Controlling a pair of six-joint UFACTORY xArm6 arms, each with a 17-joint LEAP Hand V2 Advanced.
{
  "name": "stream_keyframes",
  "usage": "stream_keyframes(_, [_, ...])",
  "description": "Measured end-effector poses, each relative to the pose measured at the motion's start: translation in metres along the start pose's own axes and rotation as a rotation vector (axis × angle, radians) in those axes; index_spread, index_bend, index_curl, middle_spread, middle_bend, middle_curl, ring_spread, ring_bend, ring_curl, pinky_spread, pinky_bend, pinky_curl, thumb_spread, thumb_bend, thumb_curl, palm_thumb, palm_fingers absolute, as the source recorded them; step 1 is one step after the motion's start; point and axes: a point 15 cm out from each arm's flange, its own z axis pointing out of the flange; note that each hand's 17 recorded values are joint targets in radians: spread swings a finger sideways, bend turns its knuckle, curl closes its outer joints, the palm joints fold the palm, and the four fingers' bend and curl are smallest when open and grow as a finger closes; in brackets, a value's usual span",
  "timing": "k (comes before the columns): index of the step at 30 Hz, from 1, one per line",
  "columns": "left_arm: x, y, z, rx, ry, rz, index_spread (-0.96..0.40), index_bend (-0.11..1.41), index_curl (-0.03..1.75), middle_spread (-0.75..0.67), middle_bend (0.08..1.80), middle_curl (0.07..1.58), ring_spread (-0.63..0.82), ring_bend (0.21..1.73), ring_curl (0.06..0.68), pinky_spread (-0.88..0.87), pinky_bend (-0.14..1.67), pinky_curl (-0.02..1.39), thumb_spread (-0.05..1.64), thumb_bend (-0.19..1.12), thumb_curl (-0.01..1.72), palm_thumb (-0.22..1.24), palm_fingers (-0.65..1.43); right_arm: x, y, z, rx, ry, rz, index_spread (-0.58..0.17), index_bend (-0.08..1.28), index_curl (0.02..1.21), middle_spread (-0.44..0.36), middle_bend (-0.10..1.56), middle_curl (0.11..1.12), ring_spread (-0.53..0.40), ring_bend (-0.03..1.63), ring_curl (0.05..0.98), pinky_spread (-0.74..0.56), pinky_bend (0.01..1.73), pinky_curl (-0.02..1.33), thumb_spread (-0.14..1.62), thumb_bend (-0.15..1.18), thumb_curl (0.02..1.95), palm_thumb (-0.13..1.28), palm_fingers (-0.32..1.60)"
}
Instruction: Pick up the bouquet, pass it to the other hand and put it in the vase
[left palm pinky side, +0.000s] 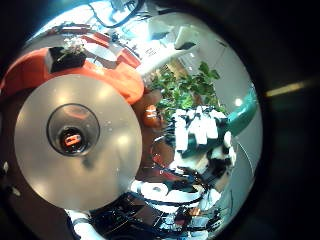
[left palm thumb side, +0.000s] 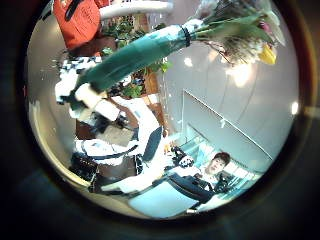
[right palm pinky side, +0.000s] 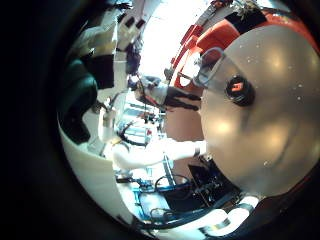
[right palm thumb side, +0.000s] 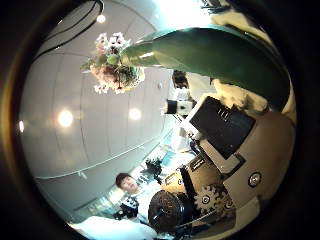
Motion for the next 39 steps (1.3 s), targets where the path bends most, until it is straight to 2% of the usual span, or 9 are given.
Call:
stream_keyframes(9, [0.020, 0.002, 0.003, -0.032, 0.161, 0.003, 0.22, 0.17, 0.31, 0.43, 0.23, 0.36, 0.56, 0.56, 0.200, 0.54, 0.21, 0.31, 0.89, -0.03, 0.34, 0.30, 0.14, 0.016, 0.003, 0.025, -0.064, 0.040, -0.001, -0.233, 1.16, 0.92, -0.126, 1.41, 0.76, -0.186, 1.49, 0.697, -0.19, 1.27, 0.88, 0.89, 0.00, 1.28, 1.13, 1.12])
stream_keyframes(13, [0.030, 0.001, 0.006, -0.042, 0.200, 0.012, 0.16, 0.20, 0.32, 0.28, 0.43, 0.42, 0.52, 0.52, 0.181, 0.50, 0.14, 0.27, 0.90, -0.02, 0.34, 0.34, 0.33, 0.026, 0.008, 0.033, -0.098, 0.074, 0.007, -0.234, 1.16, 0.92, -0.126, 1.41, 0.76, -0.186, 1.49, 0.698, -0.20, 1.26, 0.89, 0.89, 0.00, 1.29, 1.13, 1.12])
stream_keyframes(16, [0.026, -0.001, 0.016, -0.066, 0.233, -0.023, 0.05, 0.31, 0.39, 0.11, 0.72, 0.53, 0.28, 0.58, 0.191, 0.36, 0.12, 0.23, 0.91, 0.00, 0.35, 0.42, 0.64, 0.030, 0.004, 0.041, -0.100, 0.091, 0.005, -0.234, 1.16, 0.92, -0.126, 1.41, 0.76, -0.186, 1.49, 0.699, -0.20, 1.26, 0.90, 0.89, 0.00, 1.30, 1.13, 1.12])
stream_keyframes(18, [0.029, -0.003, 0.015, -0.056, 0.247, -0.029, -0.04, 0.28, 0.39, -0.01, 0.76, 0.53, 0.00, 0.81, 0.232, 0.11, 0.38, 0.28, 0.94, 0.06, 0.38, 0.58, 1.15, 0.033, 0.002, 0.049, -0.106, 0.106, -0.002, -0.234, 1.16, 0.92, -0.126, 1.41, 0.76, -0.186, 1.49, 0.699, -0.20, 1.25, 0.91, 0.89, 0.00, 1.30, 1.13, 1.12])
stream_keyframes(21, [0.032, -0.009, 0.017, -0.045, 0.272, -0.050, -0.18, 0.35, 0.47, -0.16, 0.85, 0.66, -0.24, 1.10, 0.379, -0.14, 0.79, 0.45, 0.95, 0.14, 0.44, 0.80, 1.37, 0.038, 0.002, 0.049, -0.110, 0.127, 0.003, -0.234, 1.16, 0.92, -0.126, 1.41, 0.76, -0.184, 1.48, 0.701, -0.20, 1.25, 0.93, 0.89, -0.01, 1.31, 1.11, 1.12])
stream_keyframes(24, [0.030, -0.011, 0.019, -0.042, 0.294, -0.049, -0.30, 0.53, 0.57, -0.26, 0.95, 0.74, -0.33, 1.26, 0.455, -0.29, 1.04, 0.56, 0.94, 0.18, 0.51, 0.92, 1.32, 0.041, -0.006, 0.046, -0.074, 0.160, -0.008, -0.235, 1.16, 0.92, -0.127, 1.41, 0.77, -0.188, 1.48, 0.704, -0.20, 1.25, 0.94, 0.90, -0.05, 1.27, 1.00, 1.11])
stream_keyframes(28, [0.034, -0.017, 0.010, 0.016, 0.293, -0.019, -0.42, 0.71, 0.69, -0.35, 1.07, 0.81, -0.38, 1.39, 0.516, -0.38, 1.21, 0.66, 0.97, 0.21, 0.57, 1.00, 1.19, 0.048, -0.019, 0.021, 0.034, 0.191, 0.002, -0.251, 1.06, 0.91, -0.139, 1.33, 0.75, -0.194, 1.43, 0.685, -0.23, 1.23, 0.91, 0.95, -0.05, 1.14, 0.87, 0.99])
stream_keyframes(36, [0.061, -0.028, -0.015, 0.140, 0.216, 0.099, -0.54, 0.83, 0.88, -0.44, 1.18, 0.90, -0.39, 1.51, 0.564, -0.47, 1.30, 0.77, 1.02, 0.22, 0.67, 1.05, 1.06, 0.068, -0.017, -0.004, 0.274, 0.097, 0.089, -0.318, 0.59, 0.81, -0.143, 1.10, 0.68, -0.212, 1.35, 0.615, -0.39, 1.18, 0.80, 1.01, -0.03, 0.91, 0.77, 0.53])
stream_keyframes(39, [0.066, -0.035, -0.030, 0.197, 0.192, 0.133, -0.57, 0.83, 0.93, -0.45, 1.20, 0.91, -0.39, 1.53, 0.570, -0.49, 1.30, 0.79, 1.04, 0.21, 0.69, 1.05, 1.04, 0.068, -0.021, -0.014, 0.317, 0.104, 0.087, -0.327, 0.50, 0.76, -0.127, 0.98, 0.65, -0.201, 1.27, 0.588, -0.34, 1.10, 0.78, 1.02, -0.02, 0.85, 0.77, 0.26])
